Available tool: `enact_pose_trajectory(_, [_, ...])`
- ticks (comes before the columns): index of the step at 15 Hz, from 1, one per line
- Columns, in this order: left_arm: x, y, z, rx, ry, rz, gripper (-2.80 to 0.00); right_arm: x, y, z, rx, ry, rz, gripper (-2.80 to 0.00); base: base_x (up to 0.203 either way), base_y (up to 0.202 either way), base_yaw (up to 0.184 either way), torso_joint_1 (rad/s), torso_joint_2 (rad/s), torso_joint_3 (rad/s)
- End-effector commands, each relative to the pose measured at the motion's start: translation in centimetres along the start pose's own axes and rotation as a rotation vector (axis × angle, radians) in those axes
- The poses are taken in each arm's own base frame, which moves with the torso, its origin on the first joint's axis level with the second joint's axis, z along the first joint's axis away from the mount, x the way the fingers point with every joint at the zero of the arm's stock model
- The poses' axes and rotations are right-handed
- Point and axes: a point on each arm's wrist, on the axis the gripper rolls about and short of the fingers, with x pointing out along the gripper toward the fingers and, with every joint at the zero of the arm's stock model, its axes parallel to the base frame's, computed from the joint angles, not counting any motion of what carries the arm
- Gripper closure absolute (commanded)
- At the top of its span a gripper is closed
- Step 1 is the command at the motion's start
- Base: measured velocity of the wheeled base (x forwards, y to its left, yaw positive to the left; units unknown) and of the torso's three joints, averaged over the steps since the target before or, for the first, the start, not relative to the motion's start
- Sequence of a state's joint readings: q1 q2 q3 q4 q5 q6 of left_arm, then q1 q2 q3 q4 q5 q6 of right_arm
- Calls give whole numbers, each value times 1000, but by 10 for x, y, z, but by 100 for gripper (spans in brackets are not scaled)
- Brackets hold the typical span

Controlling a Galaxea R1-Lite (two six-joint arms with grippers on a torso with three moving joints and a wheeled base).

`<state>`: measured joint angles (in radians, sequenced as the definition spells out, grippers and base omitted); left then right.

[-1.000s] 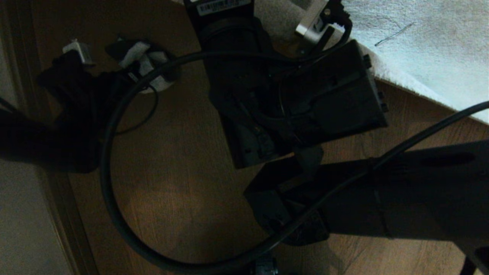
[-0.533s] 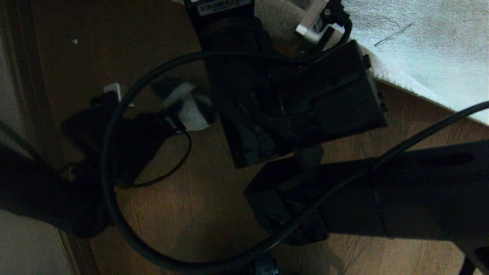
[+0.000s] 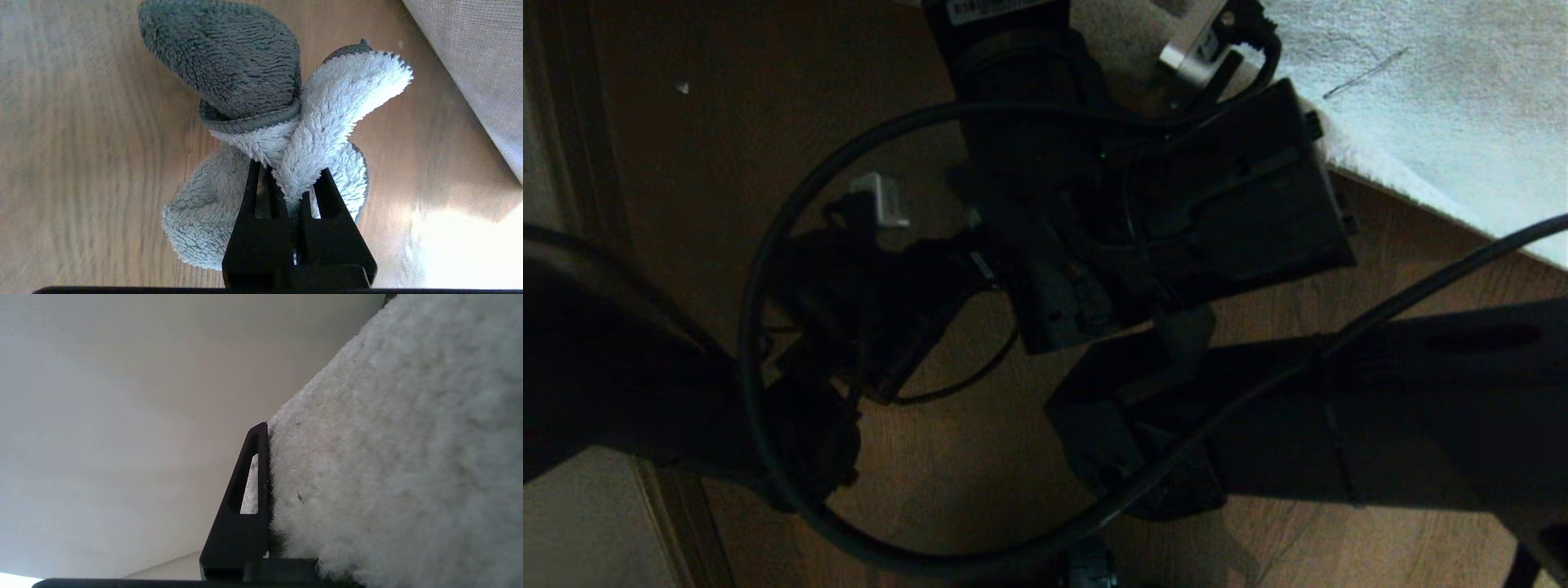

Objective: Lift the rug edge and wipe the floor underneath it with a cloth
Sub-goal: Wipe the floor under the carpet with a rag

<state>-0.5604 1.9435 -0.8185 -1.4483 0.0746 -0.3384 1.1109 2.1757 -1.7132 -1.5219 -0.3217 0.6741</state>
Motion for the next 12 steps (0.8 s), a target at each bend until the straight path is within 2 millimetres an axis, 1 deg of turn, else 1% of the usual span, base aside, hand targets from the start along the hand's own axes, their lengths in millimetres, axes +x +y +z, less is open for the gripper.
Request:
enact_pose_trajectory(1, [17,3,-12,-2,-6,-1,0,0,3,3,17,-36,27,0,0,0,0,0,0,0])
enact_pose_trajectory(4, [36,11,-16,1,-44,4,0,0,3,3,17,-36,27,0,0,0,0,0,0,0])
enact_pose_trajectory(6, [49,21,-13,10,-69,23,0,0,3,3,15,-36,27,0,0,0,0,0,0,0])
enact_pose_trajectory(9, [65,45,-3,31,-112,70,0,-1,3,3,15,-35,26,0,0,0,0,0,0,0])
enact_pose_trajectory(12, [72,67,9,52,-144,116,0,-1,2,3,15,-35,26,0,0,0,0,0,0,0])
